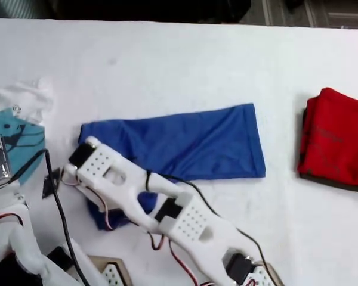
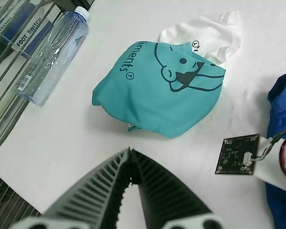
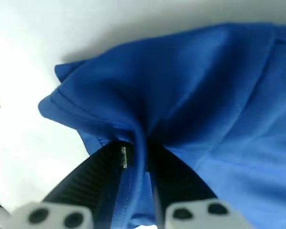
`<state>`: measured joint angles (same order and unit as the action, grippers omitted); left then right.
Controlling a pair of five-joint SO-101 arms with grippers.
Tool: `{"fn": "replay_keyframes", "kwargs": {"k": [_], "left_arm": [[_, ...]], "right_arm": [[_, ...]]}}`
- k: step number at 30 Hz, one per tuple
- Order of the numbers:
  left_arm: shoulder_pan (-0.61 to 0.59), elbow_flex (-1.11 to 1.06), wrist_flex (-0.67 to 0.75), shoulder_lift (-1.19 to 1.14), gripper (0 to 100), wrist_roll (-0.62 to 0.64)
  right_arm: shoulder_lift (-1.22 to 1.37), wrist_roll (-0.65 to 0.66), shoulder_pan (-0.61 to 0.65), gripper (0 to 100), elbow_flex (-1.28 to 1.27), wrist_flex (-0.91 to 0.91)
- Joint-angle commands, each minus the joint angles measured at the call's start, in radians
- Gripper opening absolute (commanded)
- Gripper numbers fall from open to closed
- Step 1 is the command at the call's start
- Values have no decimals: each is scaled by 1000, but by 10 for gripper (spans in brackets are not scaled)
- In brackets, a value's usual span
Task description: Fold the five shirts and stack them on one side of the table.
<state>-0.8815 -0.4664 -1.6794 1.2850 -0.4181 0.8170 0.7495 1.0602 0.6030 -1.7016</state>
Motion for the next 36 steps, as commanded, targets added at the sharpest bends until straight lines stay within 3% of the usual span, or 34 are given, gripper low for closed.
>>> {"fn": "replay_keyframes", "kwargs": {"k": [1, 8, 27, 31, 36], "left_arm": [[1, 5, 2, 5, 24, -3], [1, 5, 2, 5, 24, -3], [1, 5, -2, 5, 24, -3], [1, 5, -2, 5, 24, -3], [1, 5, -3, 5, 24, -3]], "right_arm": [[-93, -21, -51, 18, 60, -15], [-140, -35, -170, 18, 130, -12], [16, -37, -260, 23, 321, 68], [62, -75, -298, 146, 391, 68], [127, -301, -383, 360, 463, 67]]}}
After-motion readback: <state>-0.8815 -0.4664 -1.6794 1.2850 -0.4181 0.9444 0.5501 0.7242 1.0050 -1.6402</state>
